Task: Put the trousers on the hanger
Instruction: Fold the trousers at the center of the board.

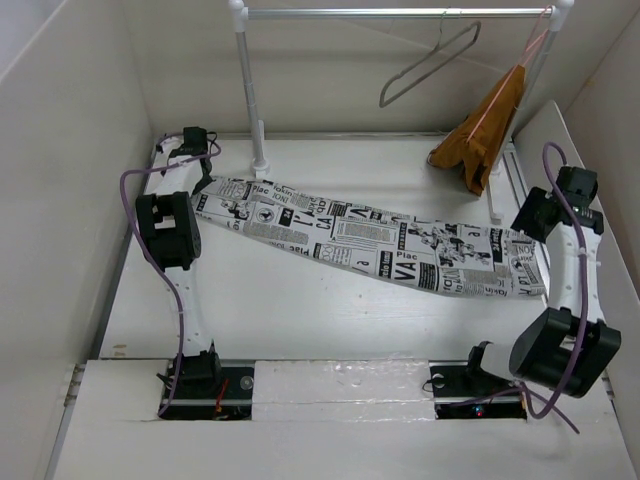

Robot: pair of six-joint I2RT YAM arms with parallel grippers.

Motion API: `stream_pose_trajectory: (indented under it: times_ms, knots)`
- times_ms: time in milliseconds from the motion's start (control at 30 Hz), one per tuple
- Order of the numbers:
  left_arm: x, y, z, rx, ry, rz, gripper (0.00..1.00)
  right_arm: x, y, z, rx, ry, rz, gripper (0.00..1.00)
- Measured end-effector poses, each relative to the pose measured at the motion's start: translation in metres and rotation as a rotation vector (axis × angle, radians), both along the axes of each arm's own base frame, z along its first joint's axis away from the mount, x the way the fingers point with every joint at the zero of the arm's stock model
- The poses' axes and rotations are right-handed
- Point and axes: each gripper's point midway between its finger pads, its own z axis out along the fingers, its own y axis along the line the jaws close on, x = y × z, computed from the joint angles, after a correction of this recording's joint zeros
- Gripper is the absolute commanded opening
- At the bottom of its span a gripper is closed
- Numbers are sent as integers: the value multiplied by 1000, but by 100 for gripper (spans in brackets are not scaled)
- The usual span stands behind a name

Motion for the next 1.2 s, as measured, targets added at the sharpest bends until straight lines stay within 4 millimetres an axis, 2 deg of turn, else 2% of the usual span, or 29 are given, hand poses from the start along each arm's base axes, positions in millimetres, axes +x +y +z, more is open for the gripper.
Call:
stream_pose_trajectory:
  times_ms: [67, 167, 233, 367, 467, 500, 533, 667, 800, 867, 900, 967, 1200]
  knots:
    - [0, 0, 1, 0, -1, 0, 47, 7, -1, 6, 6, -20, 11, 60]
    - [0, 0, 1, -2, 4, -3, 47, 17, 14, 19, 23, -77, 72, 60]
    - [1, -1, 3, -6, 2, -7, 47, 28, 40, 31, 32, -134, 162, 60]
    - [5, -3, 8, -16, -11, -16, 45, 50, 112, 45, 66, -214, 385, 60]
    - [6, -4, 9, -23, -15, -22, 21, 53, 158, 33, 109, -200, 514, 60]
    - [6, -5, 9, -24, -13, -24, 4, 52, 169, 26, 122, -180, 543, 60]
    - [6, -5, 8, -25, -11, -26, 0, 51, 180, 18, 134, -158, 571, 60]
    - [2, -5, 6, -23, 5, -32, 0, 47, 213, -6, 153, -79, 662, 60]
    - [-14, -6, -4, -24, 40, -30, 1, 45, 228, -12, 160, -57, 711, 60]
    - [-25, -7, -6, -25, 59, -31, 22, 44, 232, -13, 159, -56, 729, 60]
    - [-27, -7, -5, -25, 63, -35, 39, 43, 234, -13, 160, -55, 738, 60]
    - [-25, -7, -1, -28, 47, -25, 47, 43, 241, -14, 161, -52, 766, 60]
    - [-8, -6, 19, -27, -16, -13, 45, 32, 273, -22, 170, -19, 874, 60]
